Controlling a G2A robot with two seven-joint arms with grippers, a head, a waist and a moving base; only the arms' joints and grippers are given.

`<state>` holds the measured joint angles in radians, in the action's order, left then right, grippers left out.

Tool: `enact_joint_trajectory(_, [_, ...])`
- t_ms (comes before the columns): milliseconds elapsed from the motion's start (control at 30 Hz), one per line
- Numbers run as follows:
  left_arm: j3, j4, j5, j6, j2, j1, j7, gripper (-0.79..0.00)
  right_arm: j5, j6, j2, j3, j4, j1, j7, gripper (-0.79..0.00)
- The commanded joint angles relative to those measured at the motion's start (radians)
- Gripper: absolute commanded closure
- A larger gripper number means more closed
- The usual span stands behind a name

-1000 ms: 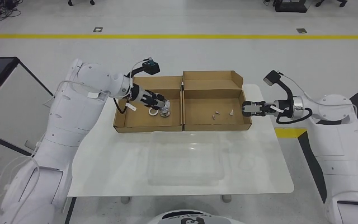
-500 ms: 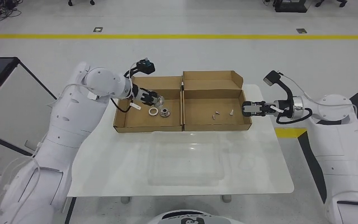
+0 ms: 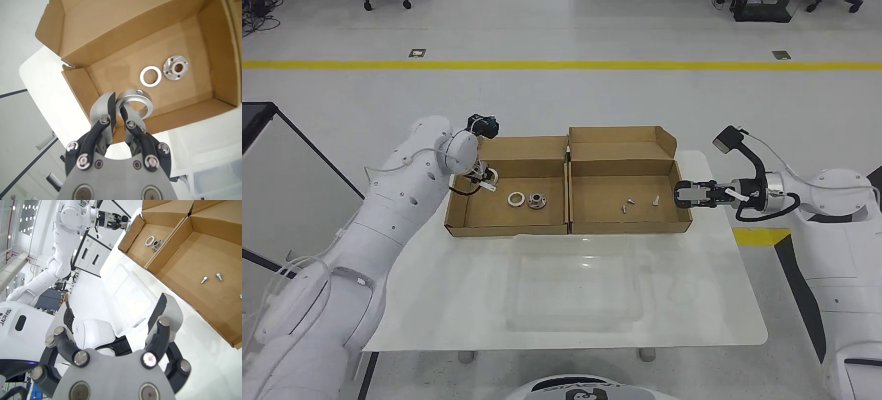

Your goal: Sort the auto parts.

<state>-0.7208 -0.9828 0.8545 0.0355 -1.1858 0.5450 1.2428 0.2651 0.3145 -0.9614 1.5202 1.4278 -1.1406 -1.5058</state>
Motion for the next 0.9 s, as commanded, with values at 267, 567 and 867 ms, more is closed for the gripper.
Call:
enact_joint_trajectory(267, [0.115,0.249,0.008,-0.009,-0.091,-0.044,-0.093,0.000,0.000,0.000,0.000,0.000,0.000,0.000,0.000,-0.785])
enact_joint_trajectory(567, [0.158,0.397,0.008,0.004,-0.152,-0.062,-0.141,0.000,0.000,0.000,0.000,0.000,0.000,0.000,0.000,-0.785])
enact_joint_trajectory(867, [0.172,0.497,-0.005,0.029,-0.198,-0.078,-0.167,0.000,0.000,0.000,0.000,0.000,0.000,0.000,0.000,-0.785])
